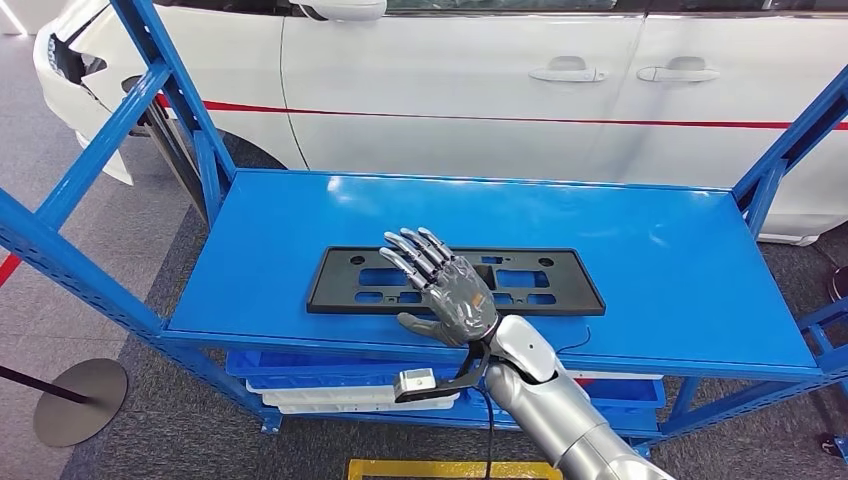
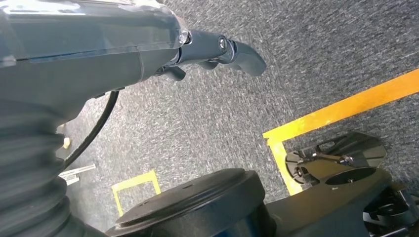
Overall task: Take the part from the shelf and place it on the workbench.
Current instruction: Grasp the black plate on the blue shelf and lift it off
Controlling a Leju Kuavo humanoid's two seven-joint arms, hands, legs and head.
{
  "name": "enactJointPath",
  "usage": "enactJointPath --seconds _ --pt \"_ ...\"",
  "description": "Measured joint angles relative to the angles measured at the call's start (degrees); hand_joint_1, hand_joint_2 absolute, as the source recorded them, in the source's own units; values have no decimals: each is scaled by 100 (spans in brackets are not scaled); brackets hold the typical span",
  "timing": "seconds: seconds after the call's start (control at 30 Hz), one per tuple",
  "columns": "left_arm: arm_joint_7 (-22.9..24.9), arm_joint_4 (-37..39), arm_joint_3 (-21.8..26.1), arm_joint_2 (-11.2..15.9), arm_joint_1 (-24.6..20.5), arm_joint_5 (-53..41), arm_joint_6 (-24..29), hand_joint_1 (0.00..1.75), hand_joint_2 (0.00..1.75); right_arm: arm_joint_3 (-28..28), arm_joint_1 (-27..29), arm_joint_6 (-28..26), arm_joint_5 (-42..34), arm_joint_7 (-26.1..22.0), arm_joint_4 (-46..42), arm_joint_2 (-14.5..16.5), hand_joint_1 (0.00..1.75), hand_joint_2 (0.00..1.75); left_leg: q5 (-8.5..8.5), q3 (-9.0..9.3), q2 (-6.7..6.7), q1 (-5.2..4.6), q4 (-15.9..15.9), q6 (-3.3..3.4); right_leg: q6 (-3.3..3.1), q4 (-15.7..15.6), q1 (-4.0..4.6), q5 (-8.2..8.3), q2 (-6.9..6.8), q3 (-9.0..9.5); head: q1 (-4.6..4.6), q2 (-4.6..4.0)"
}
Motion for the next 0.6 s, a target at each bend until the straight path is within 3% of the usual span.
enactJointPath --seconds 0.33,0.6 --pt "37 0 55 8 -5 -111 -19 0 175 1 63 832 76 27 -165 -65 0 175 0 3 0 0 0 0 0 0 0 0 0 0 0 1" --pt "9 0 68 23 -2 -137 2 0 175 27 100 1000 380 54 -186 -263 0 175 0 2 0 0 0 0 0 -2 0 0 1 0 0 0"
